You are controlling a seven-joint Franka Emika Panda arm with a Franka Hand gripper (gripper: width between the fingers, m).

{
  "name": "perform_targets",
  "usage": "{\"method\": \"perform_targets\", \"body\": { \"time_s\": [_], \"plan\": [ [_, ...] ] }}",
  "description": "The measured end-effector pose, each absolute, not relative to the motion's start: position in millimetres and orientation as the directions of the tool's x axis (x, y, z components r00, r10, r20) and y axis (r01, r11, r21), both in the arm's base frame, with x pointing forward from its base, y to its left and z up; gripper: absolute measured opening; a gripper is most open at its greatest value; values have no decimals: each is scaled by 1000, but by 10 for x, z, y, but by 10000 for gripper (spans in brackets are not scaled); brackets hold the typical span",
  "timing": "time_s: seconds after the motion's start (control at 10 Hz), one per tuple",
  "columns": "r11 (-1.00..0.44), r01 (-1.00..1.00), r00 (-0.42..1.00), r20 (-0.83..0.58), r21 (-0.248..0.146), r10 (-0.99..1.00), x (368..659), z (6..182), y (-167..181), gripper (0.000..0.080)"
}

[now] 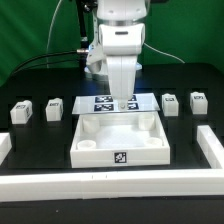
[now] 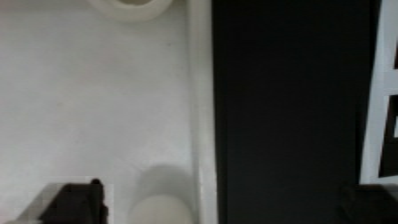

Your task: Assemble one leg

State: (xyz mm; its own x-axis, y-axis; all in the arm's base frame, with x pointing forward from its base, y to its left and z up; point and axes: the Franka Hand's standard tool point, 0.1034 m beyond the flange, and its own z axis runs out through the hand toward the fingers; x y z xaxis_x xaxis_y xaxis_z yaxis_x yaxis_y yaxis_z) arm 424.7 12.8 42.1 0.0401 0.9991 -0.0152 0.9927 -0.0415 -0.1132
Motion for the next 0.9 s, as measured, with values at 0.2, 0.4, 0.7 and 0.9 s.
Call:
{"method": "perform_targets", "body": {
  "time_s": [0.2, 0.4, 0.7, 0.9],
  "plan": [
    [-44, 989, 43, -10, -140, 999, 4224, 232, 140, 650],
    [-49, 987, 48, -10, -151, 999, 4203, 179, 145, 650],
    [-64, 987, 63, -12, -150, 998, 4202, 180, 145, 522],
    [-64, 986, 63, -12, -151, 998, 4199, 176, 142, 384]
  ]
}}
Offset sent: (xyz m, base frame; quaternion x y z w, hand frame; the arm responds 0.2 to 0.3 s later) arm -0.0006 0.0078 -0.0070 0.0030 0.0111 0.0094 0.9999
